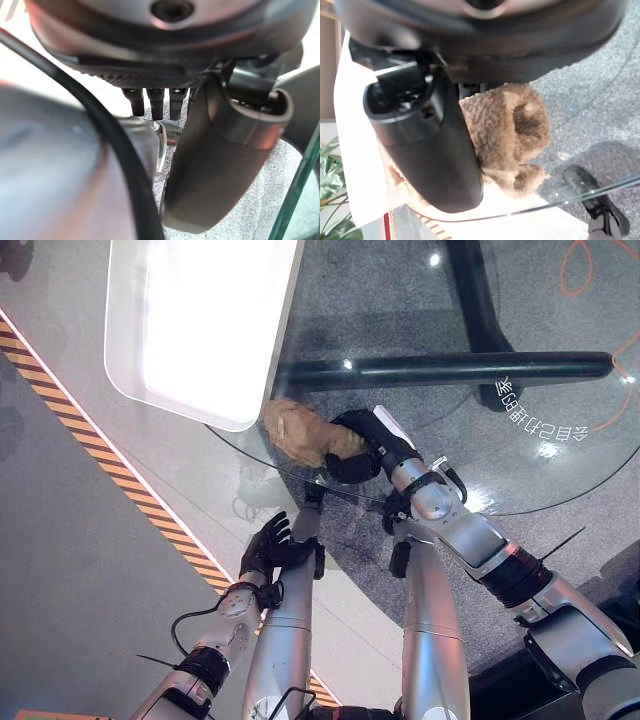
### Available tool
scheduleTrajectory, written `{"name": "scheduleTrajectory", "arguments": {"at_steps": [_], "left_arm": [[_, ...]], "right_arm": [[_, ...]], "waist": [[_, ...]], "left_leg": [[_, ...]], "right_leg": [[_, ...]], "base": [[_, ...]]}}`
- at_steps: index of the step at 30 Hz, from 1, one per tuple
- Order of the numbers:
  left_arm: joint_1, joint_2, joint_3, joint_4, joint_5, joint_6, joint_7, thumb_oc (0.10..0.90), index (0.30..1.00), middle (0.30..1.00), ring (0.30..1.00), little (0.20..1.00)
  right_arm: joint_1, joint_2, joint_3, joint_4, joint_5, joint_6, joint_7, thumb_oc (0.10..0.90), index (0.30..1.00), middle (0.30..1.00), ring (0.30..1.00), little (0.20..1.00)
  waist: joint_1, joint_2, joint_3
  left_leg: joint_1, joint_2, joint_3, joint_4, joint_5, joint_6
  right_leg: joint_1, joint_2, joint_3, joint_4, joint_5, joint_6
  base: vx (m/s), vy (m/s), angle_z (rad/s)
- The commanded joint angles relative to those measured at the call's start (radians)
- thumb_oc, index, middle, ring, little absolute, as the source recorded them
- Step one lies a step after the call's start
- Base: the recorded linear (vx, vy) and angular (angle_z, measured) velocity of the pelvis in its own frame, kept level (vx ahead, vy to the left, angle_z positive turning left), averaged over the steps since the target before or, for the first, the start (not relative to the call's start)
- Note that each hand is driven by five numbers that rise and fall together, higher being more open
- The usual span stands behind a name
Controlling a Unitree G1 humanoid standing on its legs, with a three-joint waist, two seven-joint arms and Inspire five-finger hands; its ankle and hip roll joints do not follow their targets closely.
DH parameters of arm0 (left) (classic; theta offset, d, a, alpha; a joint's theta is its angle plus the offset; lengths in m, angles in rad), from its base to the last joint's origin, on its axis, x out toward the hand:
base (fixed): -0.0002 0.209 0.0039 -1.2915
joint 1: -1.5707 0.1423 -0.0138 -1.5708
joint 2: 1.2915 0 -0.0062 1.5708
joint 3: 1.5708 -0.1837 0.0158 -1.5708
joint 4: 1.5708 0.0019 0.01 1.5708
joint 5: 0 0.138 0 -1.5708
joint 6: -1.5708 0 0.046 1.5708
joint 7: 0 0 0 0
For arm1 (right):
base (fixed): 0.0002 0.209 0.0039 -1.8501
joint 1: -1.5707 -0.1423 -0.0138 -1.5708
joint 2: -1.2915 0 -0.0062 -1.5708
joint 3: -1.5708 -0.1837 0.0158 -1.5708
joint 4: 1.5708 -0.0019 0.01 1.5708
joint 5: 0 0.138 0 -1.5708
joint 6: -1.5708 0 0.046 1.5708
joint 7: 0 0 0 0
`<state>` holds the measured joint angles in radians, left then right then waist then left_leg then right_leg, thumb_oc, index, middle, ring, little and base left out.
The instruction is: Wipe the table with a cloth and put it in the basket.
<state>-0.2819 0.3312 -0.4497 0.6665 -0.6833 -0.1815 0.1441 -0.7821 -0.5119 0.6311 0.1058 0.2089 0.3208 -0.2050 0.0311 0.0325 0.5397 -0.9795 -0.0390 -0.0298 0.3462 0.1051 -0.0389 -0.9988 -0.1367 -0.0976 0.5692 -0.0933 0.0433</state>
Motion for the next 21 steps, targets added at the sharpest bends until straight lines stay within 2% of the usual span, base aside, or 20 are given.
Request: {"name": "scheduleTrajectory", "arguments": {"at_steps": [1, 6, 10, 14, 21], "left_arm": [[0.099, -0.041, -0.041, -0.018, -0.011, -0.01, -0.019, 0.8, 0.9, 0.9, 0.9, 0.9], [0.119, -0.04, -0.014, -0.09, -0.114, -0.118, -0.056, 0.8, 0.9, 0.9, 0.9, 0.9], [0.148, -0.042, 0.016, -0.149, -0.216, -0.156, -0.108, 0.8, 0.9, 0.9, 0.9, 0.9], [0.191, -0.032, 0.043, -0.234, -0.283, -0.159, -0.153, 0.8, 0.9, 0.9, 0.9, 0.9], [0.278, -0.014, 0.067, -0.384, -0.399, -0.126, -0.246, 0.8, 0.9, 0.9, 0.9, 0.9]], "right_arm": [[0.018, 0.0, -0.027, -0.098, 0.046, -0.099, -0.035, 0.1, 0.3, 0.3, 0.3, 0.2], [0.052, -0.003, -0.06, -0.107, 0.06, -0.105, -0.031, 0.1, 0.3, 0.3, 0.3, 0.2], [0.096, 0.003, -0.083, -0.114, 0.062, -0.115, -0.033, 0.1, 0.3, 0.3, 0.3, 0.2], [0.149, 0.005, -0.113, -0.112, 0.064, -0.135, -0.028, 0.1, 0.3, 0.3, 0.3, 0.2], [0.273, -0.016, -0.192, -0.129, 0.071, -0.209, -0.005, 0.1, 0.3, 0.3, 0.3, 0.2]], "waist": [[0.007, 0.036, -0.02], [0.005, 0.034, -0.02], [0.006, 0.029, -0.02], [0.01, 0.02, -0.02], [0.013, 0.008, -0.02]], "left_leg": [[0.003, -0.039, 0.113, 0.156, -0.188, 0.073], [0.032, -0.037, 0.115, 0.149, -0.19, 0.074], [0.064, -0.038, 0.111, 0.139, -0.19, 0.073], [0.11, -0.037, 0.105, 0.122, -0.186, 0.071], [0.194, -0.041, 0.093, 0.086, -0.181, 0.076]], "right_leg": [[-0.012, 0.057, -0.021, -0.16, 0.143, 0.014], [0.012, 0.057, -0.025, -0.165, 0.14, 0.013], [0.044, 0.057, -0.031, -0.17, 0.136, 0.009], [0.091, 0.059, -0.04, -0.177, 0.132, 0.004], [0.188, 0.06, -0.058, -0.198, 0.121, -0.002]], "base": [[0.0, 0.0, 0.0], [-0.01, -0.012, 0.0], [-0.04, -0.056, 0.01], [-0.05, -0.079, 0.01], [-0.05, -0.067, -0.01]]}}
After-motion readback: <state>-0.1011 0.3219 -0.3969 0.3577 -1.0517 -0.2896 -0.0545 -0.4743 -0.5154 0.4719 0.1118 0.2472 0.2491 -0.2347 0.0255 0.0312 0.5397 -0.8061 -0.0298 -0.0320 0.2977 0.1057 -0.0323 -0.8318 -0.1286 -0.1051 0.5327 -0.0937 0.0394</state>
